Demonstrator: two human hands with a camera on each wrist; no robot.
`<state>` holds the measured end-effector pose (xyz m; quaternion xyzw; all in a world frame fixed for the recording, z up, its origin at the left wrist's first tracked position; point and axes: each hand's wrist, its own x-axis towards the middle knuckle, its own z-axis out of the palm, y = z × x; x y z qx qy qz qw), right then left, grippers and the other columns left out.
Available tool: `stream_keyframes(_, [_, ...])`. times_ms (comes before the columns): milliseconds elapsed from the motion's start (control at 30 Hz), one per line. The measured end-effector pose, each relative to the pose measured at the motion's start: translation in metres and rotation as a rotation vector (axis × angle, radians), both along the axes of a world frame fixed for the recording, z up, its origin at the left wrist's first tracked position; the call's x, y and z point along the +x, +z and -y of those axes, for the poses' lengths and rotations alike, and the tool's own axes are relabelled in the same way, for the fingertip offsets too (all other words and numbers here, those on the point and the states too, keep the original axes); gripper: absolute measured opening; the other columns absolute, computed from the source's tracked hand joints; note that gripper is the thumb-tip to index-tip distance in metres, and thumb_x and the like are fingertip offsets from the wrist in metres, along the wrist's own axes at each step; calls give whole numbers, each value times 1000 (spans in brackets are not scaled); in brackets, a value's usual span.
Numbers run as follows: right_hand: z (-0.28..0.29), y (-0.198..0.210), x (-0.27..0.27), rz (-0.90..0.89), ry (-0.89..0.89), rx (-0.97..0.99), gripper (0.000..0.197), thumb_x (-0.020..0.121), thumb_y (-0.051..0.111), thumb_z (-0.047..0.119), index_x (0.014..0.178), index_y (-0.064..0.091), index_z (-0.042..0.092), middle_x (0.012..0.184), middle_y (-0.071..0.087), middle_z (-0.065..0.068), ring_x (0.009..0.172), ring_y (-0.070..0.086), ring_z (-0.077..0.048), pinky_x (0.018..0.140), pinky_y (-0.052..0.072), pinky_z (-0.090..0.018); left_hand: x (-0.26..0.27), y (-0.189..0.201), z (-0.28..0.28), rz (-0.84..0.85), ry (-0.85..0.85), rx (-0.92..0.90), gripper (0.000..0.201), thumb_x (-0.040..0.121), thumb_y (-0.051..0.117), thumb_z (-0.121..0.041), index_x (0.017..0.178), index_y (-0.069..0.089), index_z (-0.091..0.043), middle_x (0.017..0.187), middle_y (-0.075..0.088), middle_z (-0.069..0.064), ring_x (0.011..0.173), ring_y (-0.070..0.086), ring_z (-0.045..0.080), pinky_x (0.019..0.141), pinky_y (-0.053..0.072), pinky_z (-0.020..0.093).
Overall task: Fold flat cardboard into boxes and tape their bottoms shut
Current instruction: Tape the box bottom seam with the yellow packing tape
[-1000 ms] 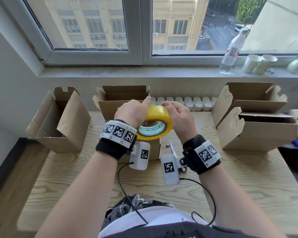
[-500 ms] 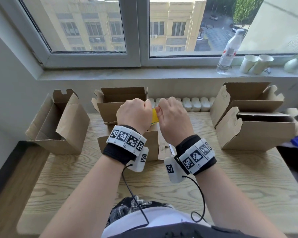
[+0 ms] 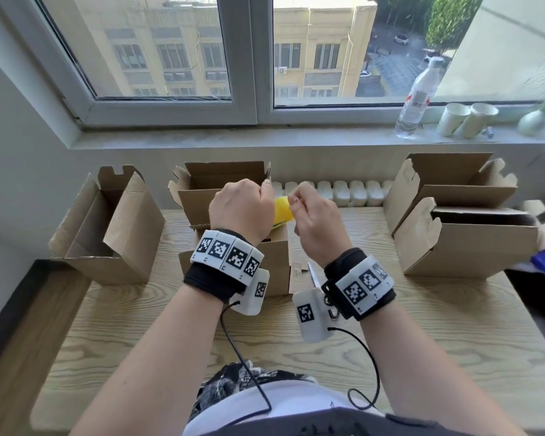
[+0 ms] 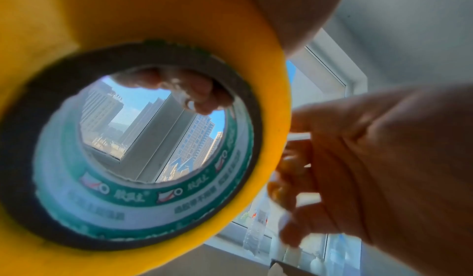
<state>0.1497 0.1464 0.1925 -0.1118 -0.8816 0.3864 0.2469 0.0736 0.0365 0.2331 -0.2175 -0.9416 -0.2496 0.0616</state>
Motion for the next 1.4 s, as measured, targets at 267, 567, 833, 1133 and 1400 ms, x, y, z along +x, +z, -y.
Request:
stream_keyframes(267, [0, 7, 2, -35, -73, -287, 33, 90, 70, 33, 113, 73, 10, 107, 73, -3, 93, 69, -11, 84, 57, -28, -4, 4, 1, 108, 74, 86, 55, 102, 33, -42, 70, 65, -11, 77, 58, 8, 79, 53, 28, 70, 37, 33])
stream_keyframes(567, [-10, 13, -1, 105, 123, -353, 38, 92, 67, 15, 127, 62, 2, 115, 69, -3, 103, 66, -10, 89, 51, -16, -9, 1, 4, 116, 117, 58, 55, 102, 32, -43, 88, 71, -8, 85, 61, 8, 81, 53, 26, 73, 40, 34])
stream_keyframes(833, [-7, 13, -2, 83, 127, -357, 38, 93, 65, 14, 128, 61, 1, 115, 69, -4, 103, 66, -12, 90, 52, -18, -9, -1, 5, 108, 105, 92, 54, 102, 33, -42, 84, 71, -8, 86, 65, 10, 87, 60, 30, 76, 43, 35])
stream_keyframes(1133, [-11, 10, -3, 34, 104, -430, 33, 88, 72, 12, 120, 68, 3, 107, 73, -3, 99, 70, -11, 89, 55, -25, -8, 2, 8, 176, 84, 128, 52, 102, 37, -35, 57, 53, -15, 63, 49, 0, 71, 48, 22, 69, 30, 32])
stream_keyframes(1400, [-11, 5, -2, 14, 29, -336, 23, 92, 63, 6, 113, 73, 9, 105, 74, -2, 97, 69, -5, 88, 54, -20, -14, 0, 8, 259, 99, 177, 51, 99, 39, -34, 55, 52, -12, 65, 51, 5, 75, 51, 29, 68, 30, 32])
